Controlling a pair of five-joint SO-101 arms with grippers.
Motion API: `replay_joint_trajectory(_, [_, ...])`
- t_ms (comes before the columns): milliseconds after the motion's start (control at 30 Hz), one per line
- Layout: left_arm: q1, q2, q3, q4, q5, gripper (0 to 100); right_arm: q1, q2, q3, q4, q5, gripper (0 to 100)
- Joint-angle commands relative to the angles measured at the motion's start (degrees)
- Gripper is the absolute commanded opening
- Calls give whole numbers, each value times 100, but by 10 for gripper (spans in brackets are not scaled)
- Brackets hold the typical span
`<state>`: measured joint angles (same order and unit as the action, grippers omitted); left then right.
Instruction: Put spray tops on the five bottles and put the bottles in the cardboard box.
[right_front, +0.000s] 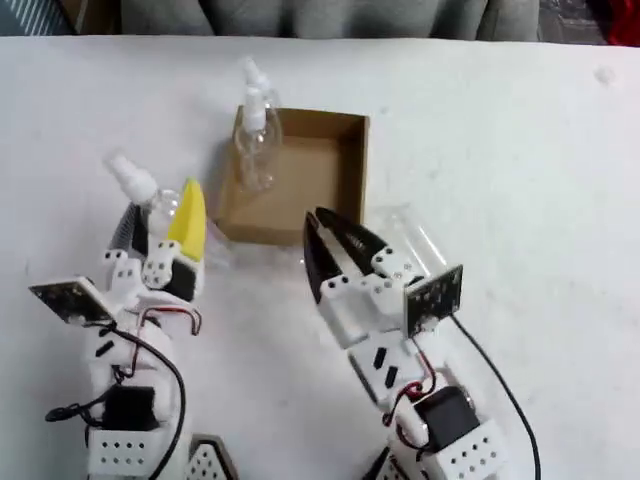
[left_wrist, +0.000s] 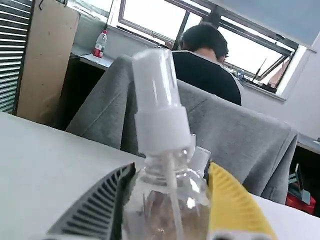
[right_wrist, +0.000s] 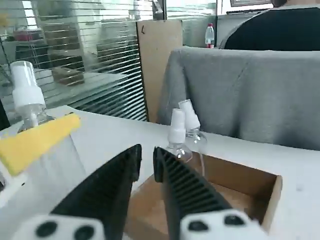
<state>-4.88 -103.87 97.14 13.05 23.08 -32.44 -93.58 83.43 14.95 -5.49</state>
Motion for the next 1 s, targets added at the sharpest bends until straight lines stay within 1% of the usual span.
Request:
replay_joint_trajectory(0, [-92,-84,-193,-237,149,20,-356,488,-264,-198,-563,15])
replay_joint_trajectory(167, [-84,-75,-316,-185,185,20,-1367,734,-185,-207,-1125,16])
replay_joint_trajectory(233, [-84,-66,-334,-176,185,20,-1648,796,-9,-418,-1160,16])
replay_joint_trajectory(300, [-75,31,-413,-141,185,20,-1780,866,308,-831,-1160,16])
replay_joint_trajectory(367, [31,391,-721,62,185,20,-1851,936,598,-1262,-1152,16])
replay_joint_trajectory(467, [136,1297,-1169,62,185,20,-2018,1007,695,-1411,-1152,16])
replay_joint_trajectory(600, [119,2545,-1495,-545,185,20,-2149,1042,721,-1297,-1152,16])
replay_joint_trajectory(733, [110,3354,-1653,-1143,185,20,-2457,1042,791,-1297,-1090,16])
replay_joint_trajectory(833, [40,3582,-1749,-1248,185,20,-2659,1042,949,-1323,-642,16])
replay_joint_trajectory(933, [75,3468,-1732,-1213,185,20,-2668,1042,1020,-1341,-598,16])
replay_joint_trajectory(967, [75,3380,-1741,-1090,185,20,-2659,1051,1020,-1341,-598,16])
